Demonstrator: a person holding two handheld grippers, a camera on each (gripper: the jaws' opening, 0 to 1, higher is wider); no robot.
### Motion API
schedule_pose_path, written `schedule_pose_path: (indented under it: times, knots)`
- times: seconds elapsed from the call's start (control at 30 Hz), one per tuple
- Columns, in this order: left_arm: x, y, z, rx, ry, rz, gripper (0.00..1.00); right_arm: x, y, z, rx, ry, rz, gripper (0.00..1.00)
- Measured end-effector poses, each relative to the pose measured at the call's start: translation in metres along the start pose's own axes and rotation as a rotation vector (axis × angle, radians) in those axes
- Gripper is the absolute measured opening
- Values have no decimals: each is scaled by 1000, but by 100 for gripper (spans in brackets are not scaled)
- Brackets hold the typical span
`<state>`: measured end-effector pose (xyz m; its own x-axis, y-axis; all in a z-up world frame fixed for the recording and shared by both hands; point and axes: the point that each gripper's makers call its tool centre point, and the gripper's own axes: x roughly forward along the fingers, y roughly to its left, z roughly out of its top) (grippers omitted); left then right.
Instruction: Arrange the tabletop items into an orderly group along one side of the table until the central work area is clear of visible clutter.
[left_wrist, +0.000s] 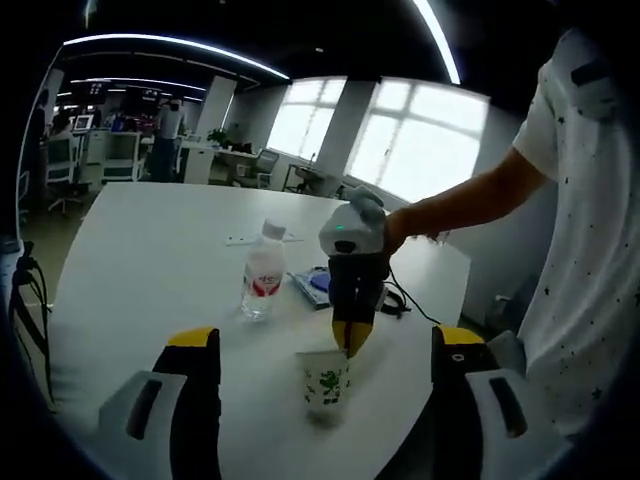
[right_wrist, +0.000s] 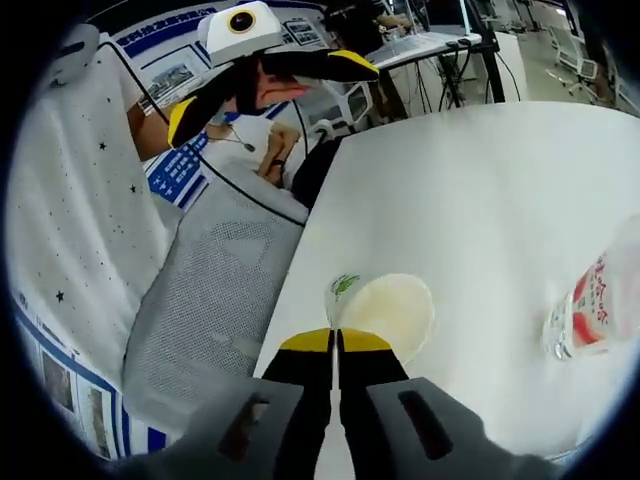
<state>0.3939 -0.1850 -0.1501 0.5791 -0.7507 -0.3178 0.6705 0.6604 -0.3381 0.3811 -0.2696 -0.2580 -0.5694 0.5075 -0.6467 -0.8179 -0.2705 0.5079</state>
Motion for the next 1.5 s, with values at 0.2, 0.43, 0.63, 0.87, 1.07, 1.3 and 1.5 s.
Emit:
schedule_pose_path:
  times: [0.2,0.43,0.63,0.87,1.07,1.3,1.5]
  knots:
    - [0,-4,-1,6,4,-5,89,-6,4,0,-8,5,-12,0]
    - [0,-5,-1,10,3,-5,89,-24,6,-2,-6,3,-65,0]
    - [1,-8,0,16,0,-9,89,-42,5,-5,-10,3,-119,0]
    - [3,-12,2,19,-8,-16,89,-64,3,-11,-15,20,-192,0]
    - [4,-14,2,22,-9,-21,89,-85,-2,-14,-29,44,-249,0]
    - [3,-15,2,22,-13,-22,89,-107,-11,-10,-63,80,-321,0]
    - [3,-16,0,17,-14,-21,89,-120,-25,-14,-86,137,-381,0]
